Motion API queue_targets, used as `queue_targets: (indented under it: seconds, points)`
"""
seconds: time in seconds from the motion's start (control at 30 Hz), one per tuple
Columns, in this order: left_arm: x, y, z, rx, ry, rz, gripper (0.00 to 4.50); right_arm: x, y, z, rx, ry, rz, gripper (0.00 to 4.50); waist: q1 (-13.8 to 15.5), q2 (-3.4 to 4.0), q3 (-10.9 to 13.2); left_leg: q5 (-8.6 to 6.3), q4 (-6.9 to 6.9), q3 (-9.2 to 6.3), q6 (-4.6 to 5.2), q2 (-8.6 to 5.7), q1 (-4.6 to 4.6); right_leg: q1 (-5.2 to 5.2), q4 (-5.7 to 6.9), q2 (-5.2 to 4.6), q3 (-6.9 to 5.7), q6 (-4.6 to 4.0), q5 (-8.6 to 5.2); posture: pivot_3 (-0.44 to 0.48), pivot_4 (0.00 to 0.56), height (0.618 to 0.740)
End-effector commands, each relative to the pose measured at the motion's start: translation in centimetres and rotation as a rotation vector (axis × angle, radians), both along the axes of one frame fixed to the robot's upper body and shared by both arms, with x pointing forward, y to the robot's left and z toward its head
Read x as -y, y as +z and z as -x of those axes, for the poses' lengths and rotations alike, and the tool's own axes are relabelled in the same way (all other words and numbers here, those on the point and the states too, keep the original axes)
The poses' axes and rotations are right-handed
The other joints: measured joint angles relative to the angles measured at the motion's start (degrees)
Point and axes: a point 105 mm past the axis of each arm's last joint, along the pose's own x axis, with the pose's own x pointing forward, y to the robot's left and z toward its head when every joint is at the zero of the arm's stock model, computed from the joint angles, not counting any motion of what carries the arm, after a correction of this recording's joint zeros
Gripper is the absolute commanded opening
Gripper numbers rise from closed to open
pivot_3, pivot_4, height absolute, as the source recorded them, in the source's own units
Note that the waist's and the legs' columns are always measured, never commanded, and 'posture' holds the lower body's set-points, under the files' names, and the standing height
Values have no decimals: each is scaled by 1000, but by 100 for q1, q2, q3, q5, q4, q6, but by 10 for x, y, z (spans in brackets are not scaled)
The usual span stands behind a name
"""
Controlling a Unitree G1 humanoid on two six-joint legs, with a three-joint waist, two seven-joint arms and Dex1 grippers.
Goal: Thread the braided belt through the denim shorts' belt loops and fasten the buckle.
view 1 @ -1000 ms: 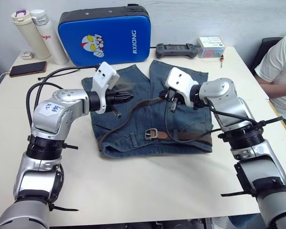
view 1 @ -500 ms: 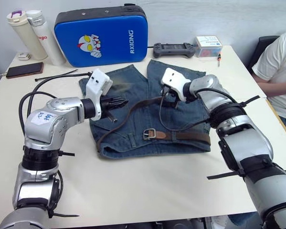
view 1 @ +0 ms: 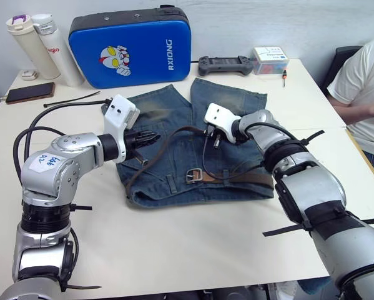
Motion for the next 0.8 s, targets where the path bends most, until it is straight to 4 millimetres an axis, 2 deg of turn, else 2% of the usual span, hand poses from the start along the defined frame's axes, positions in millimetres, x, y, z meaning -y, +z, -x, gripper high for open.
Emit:
queue_targets:
  seconds: [0.03, 0.13, 0.23, 0.27, 0.33, 0.4, 0.47, 0.5, 0.57, 0.63, 0.7, 0.8]
  points:
    - [10, 24, 5, 47, -59, 76, 0, 1, 57, -2, 102, 43, -92, 52, 8, 2, 2, 0, 1, 0, 0, 0, 0, 0, 0, 0, 0, 0, 0, 0, 150, 740]
    - [17, 36, 4, 30, -74, 188, 0, 7, 72, 5, 92, 64, -107, 52, 32, 4, 3, 0, 6, 0, 1, -2, -4, 0, -1, -1, -1, 0, 0, 0, 150, 740]
    - [24, 47, 0, -57, -53, 386, 902, 9, 78, 16, 97, 56, -120, 0, 118, 2, 2, -1, 7, -4, 2, -1, -3, 2, 2, -1, -3, 0, 0, 0, 150, 740]
    - [29, 49, 1, -115, -64, 453, 1434, 9, 79, 22, 104, 46, -126, 0, 116, 2, 2, -2, 10, -8, 2, -1, -3, 4, 6, -1, -5, 0, 0, 0, 150, 740]
    - [38, 50, 6, -203, -98, 542, 2174, 7, 78, 31, 109, 31, -131, 0, 145, 1, 2, -4, 12, -5, 0, 0, -3, 3, 11, 0, -5, 0, 0, 0, 150, 740]
    - [49, 50, 10, -272, -152, 642, 3096, 5, 75, 40, 115, 18, -124, 0, 162, 2, 2, -5, 18, -2, -1, 1, -5, 1, 13, 0, -4, 0, 0, 0, 150, 740]
    - [59, 43, 9, -338, -148, 726, 3749, -1, 74, 49, 120, 20, -134, 0, 160, 1, 3, -6, 27, -5, 0, 1, -7, 2, 14, 0, -6, 1, 0, 0, 150, 740]
    - [62, 39, 6, -371, -122, 775, 4288, -5, 76, 54, 127, 25, -141, 0, 159, 1, 3, -6, 32, -2, 1, 1, -8, 1, 14, 0, -5, 1, 0, 0, 150, 740]
    - [67, 35, 4, -422, -90, 852, 4432, -8, 77, 60, 140, 28, -144, 0, 160, 0, 3, -7, 38, -2, 1, 1, -8, 2, 16, 0, -5, 1, 0, 0, 150, 740]
    - [82, 36, 10, -484, -128, 950, 4432, -9, 78, 64, 164, 24, -126, 0, 156, -2, 4, -8, 42, -2, -1, 3, -9, 2, 16, 2, -5, 1, 0, 0, 150, 740]
    - [93, 34, 20, -519, -179, 954, 4432, -10, 79, 67, 167, 25, -126, 0, 160, -3, 5, -10, 45, 0, -5, 5, -5, 4, 16, 5, -5, 1, 0, 0, 150, 740]
    - [94, 24, 31, -590, -125, 965, 4432, -12, 80, 71, 178, 39, -120, 0, 176, -4, 5, -11, 49, -1, -5, 5, -4, 7, 18, 4, -4, 1, 0, 0, 150, 740]
